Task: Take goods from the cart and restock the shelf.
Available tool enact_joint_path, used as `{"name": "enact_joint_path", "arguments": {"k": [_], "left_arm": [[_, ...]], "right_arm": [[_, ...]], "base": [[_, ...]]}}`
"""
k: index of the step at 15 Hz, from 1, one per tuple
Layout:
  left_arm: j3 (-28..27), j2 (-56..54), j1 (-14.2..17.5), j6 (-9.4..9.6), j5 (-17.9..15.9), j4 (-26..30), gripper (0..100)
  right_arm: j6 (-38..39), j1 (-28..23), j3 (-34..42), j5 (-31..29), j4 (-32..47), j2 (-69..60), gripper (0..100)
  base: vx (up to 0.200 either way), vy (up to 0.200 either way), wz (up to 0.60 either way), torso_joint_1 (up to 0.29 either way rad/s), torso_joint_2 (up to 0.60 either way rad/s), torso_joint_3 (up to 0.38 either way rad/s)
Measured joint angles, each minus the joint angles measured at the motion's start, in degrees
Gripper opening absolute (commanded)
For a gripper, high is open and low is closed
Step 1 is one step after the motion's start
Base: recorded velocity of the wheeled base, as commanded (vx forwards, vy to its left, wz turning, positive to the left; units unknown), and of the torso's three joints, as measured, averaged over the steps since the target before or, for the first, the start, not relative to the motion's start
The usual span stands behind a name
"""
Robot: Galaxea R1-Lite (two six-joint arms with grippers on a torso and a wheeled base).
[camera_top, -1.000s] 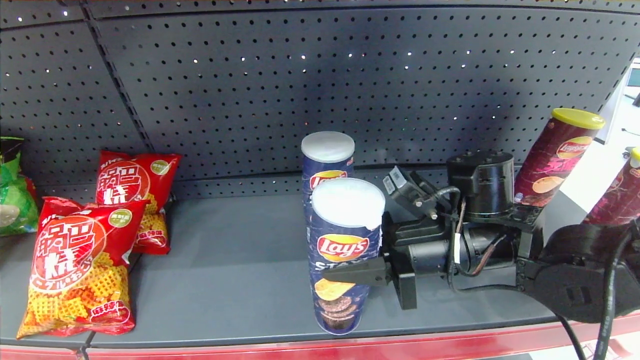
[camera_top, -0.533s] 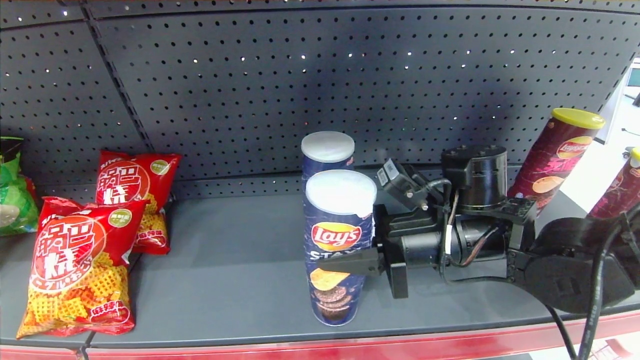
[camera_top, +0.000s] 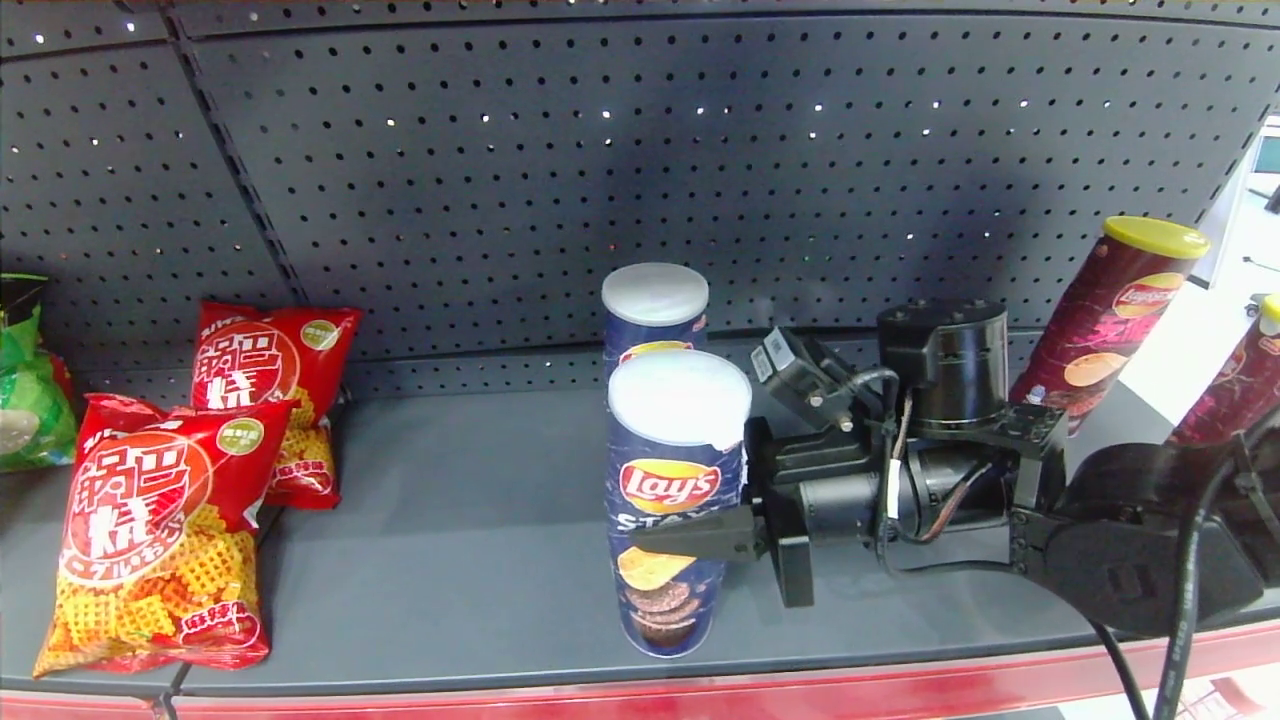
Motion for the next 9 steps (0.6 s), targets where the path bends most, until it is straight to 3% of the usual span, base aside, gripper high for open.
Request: {"name": "enact_joint_path", "arguments": {"k": [9], "left_arm": [[0.0, 0.0, -0.01, 0.0, 0.0, 0.0, 100]], "right_arm": [[0.15, -0.46, 1.01, 0.06, -1.04, 0.43, 100]], "base": [[0.0, 0.0, 0.0, 0.0, 0.0, 0.0]]}}
